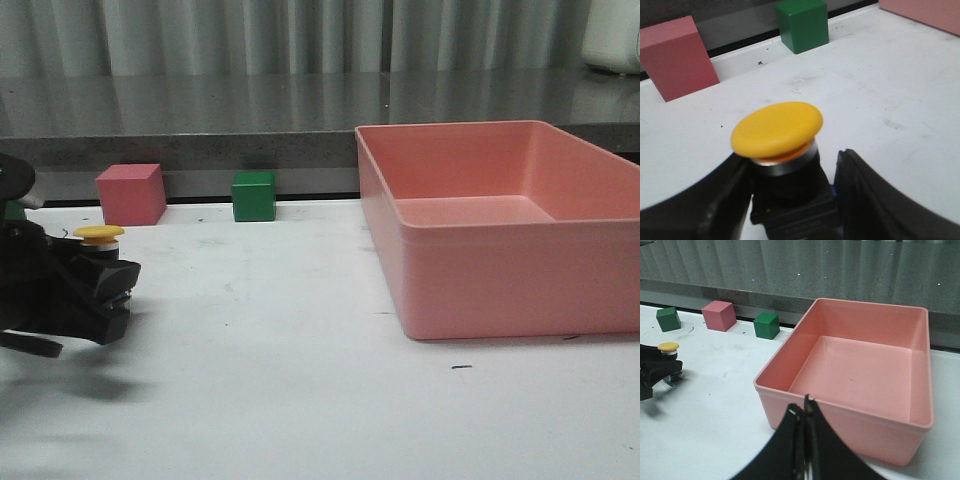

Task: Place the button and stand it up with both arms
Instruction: 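Lift the button with the left gripper and rotate it cap-up, then set the button upright on the table and open the left gripper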

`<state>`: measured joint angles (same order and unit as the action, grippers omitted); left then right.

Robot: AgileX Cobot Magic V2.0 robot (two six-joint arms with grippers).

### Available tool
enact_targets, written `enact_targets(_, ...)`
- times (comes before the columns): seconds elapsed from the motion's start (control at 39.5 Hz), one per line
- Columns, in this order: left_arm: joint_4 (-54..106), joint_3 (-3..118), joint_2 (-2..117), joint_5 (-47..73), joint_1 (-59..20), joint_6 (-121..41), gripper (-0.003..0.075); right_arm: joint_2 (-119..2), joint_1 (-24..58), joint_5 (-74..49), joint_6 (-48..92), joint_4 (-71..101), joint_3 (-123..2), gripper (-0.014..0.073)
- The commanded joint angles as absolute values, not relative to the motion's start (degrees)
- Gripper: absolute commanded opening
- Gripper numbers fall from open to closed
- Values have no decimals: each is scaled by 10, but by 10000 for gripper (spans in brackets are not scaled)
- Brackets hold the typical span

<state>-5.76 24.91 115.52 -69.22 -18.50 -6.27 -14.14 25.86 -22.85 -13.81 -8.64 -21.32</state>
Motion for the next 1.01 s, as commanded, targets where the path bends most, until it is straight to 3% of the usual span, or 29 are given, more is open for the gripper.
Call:
enact_targets(0.0, -47, 248, 1151, -778, -185, -62, 191, -146, 255, -177, -132, -97, -228, -62)
enact_targets(0.23, -47, 248, 1151, -778, -185, -62, 217, -146, 255, -177, -132, -97, -228, -62)
enact_targets(0.46, -47, 248, 1151, -778, -185, -62, 448, -146, 255, -177, -132, -97, -228, -62)
enact_targets(0.53, -47, 248, 1151, -778, -185, -62, 489, -146, 255, -177, -132, -97, -228, -62)
enact_targets(0.99, -47, 227, 1087, -778, -185, -63, 496, -146, 255, -177, -132, -97, -228, -62)
